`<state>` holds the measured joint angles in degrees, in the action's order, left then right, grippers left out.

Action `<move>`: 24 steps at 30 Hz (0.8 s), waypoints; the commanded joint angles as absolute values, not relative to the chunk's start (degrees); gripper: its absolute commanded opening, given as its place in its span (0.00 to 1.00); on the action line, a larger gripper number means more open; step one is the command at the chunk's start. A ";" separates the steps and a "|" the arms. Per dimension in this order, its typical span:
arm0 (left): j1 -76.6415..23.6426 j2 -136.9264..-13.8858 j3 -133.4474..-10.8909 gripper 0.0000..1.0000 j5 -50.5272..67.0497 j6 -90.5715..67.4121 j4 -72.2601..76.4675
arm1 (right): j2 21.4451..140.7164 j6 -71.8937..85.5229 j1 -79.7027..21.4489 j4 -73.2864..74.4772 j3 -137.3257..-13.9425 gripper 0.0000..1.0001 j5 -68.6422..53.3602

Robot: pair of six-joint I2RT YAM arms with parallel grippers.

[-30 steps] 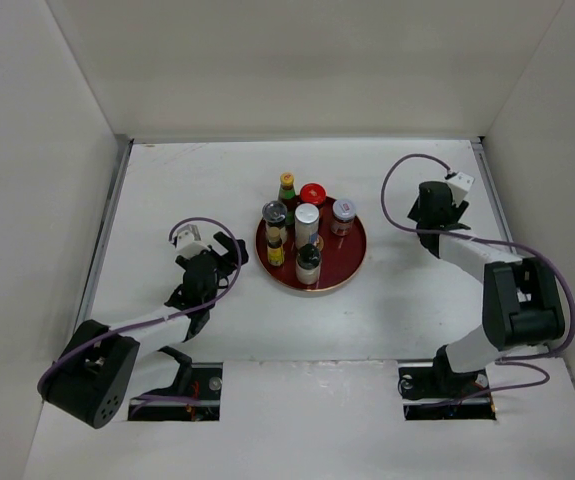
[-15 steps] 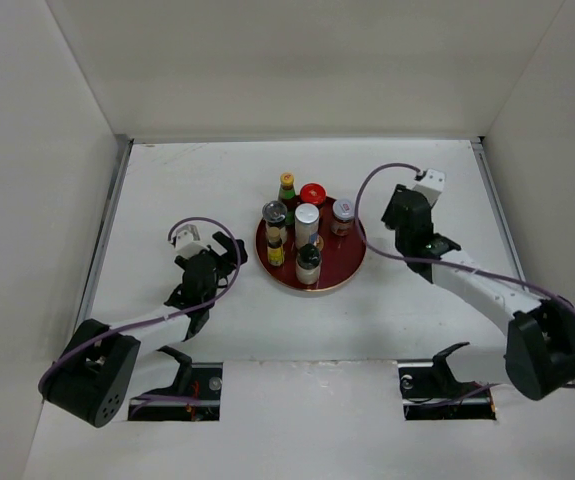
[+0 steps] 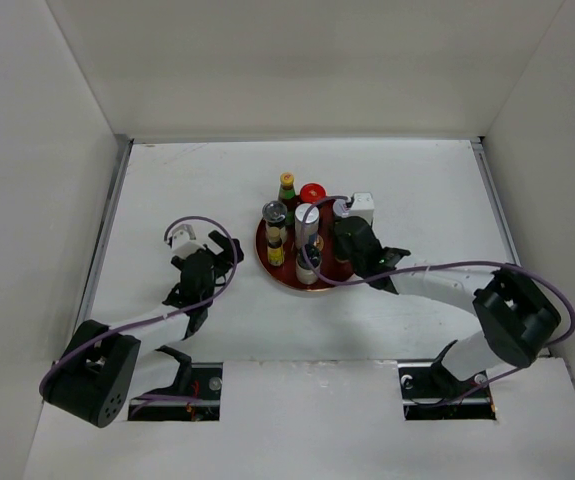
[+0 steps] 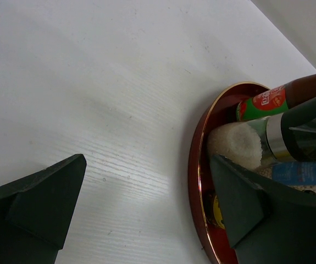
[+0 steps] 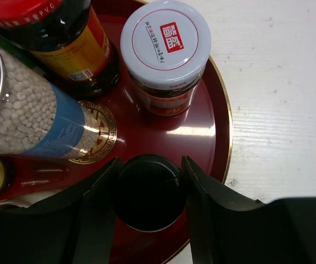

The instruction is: Organize the condiment bottles

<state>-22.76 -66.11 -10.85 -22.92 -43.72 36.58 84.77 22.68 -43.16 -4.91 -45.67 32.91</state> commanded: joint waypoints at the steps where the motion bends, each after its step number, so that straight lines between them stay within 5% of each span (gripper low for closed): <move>1: -22.63 -64.69 -13.27 1.00 -23.55 -43.95 37.71 | 84.81 22.76 -43.11 -9.58 -46.85 0.48 31.82; 4: -22.19 -64.51 -13.36 1.00 -23.64 -43.86 37.71 | 85.78 23.03 -43.20 -9.58 -46.15 0.56 31.55; 12: -22.45 -64.77 -13.18 1.00 -25.75 -43.77 38.50 | 78.86 22.50 -43.46 -9.58 -44.12 0.99 31.46; 24: -22.54 -67.24 -21.44 1.00 -28.83 -44.47 21.98 | 45.28 33.21 -33.72 -18.45 -23.74 1.00 43.77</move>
